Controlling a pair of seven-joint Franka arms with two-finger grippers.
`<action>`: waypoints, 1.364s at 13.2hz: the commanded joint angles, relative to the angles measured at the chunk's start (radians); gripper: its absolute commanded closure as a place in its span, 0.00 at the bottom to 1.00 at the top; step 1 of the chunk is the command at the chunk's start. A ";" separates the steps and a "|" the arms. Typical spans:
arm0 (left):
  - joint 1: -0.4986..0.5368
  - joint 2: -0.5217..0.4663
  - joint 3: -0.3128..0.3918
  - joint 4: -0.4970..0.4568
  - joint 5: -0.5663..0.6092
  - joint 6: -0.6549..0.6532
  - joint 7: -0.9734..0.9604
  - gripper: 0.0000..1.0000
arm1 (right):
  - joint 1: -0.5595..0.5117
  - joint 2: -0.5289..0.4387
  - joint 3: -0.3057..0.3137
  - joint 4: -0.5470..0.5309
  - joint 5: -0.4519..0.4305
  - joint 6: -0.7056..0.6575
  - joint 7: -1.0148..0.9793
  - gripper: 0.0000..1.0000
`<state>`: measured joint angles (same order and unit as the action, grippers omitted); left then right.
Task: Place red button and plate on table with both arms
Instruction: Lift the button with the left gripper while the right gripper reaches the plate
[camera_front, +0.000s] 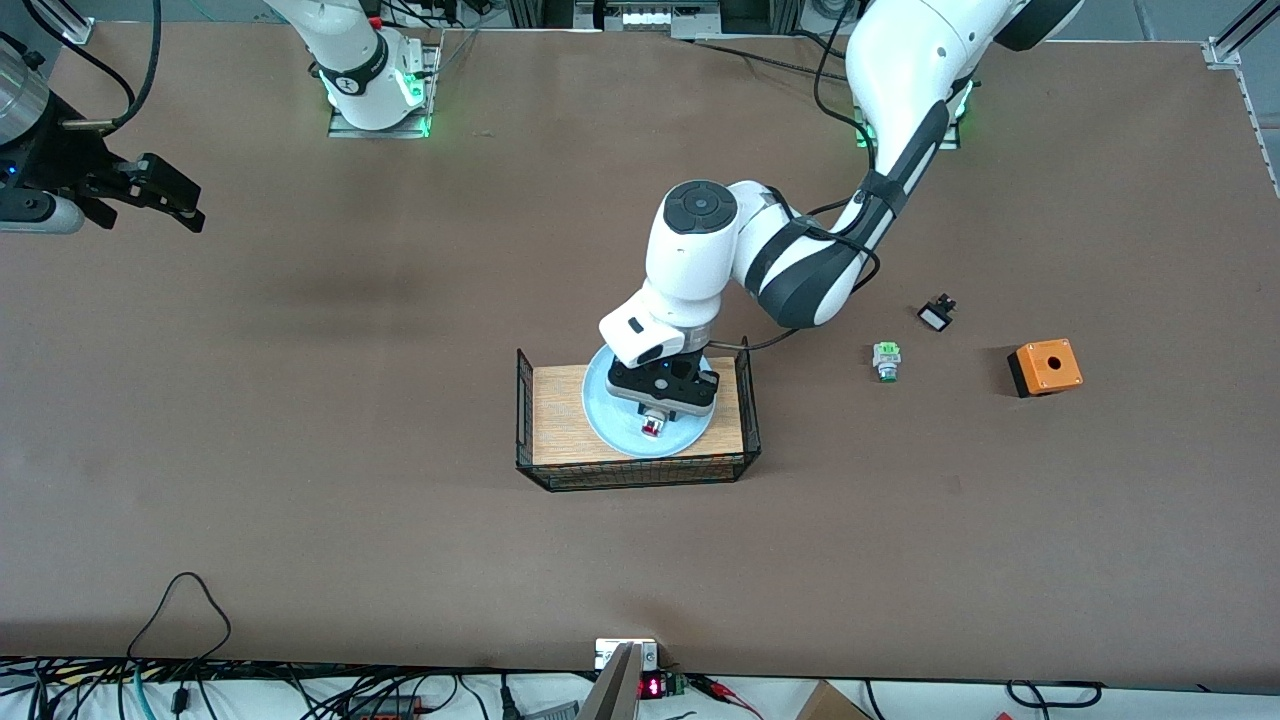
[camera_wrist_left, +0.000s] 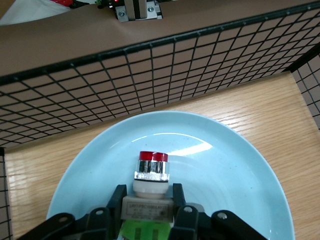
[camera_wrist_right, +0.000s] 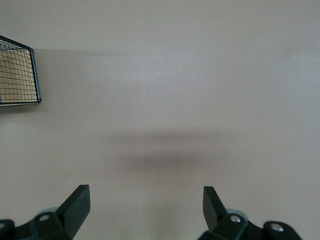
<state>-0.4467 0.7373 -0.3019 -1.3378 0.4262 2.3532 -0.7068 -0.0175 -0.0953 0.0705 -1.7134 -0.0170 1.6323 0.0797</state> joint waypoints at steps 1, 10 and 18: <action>0.009 -0.060 -0.005 0.006 0.013 -0.058 -0.019 0.69 | -0.001 0.002 -0.001 0.003 0.006 0.012 0.012 0.00; 0.159 -0.331 -0.006 0.014 -0.188 -0.590 0.134 0.69 | 0.146 0.015 0.011 -0.006 0.008 0.032 -0.090 0.00; 0.532 -0.208 -0.005 -0.009 -0.191 -0.609 0.611 0.69 | 0.433 0.230 0.011 0.092 0.121 0.184 -0.133 0.00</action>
<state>0.0159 0.4854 -0.2920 -1.3450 0.2567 1.7027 -0.1869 0.3455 0.0724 0.0920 -1.6912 0.0997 1.7987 -0.0090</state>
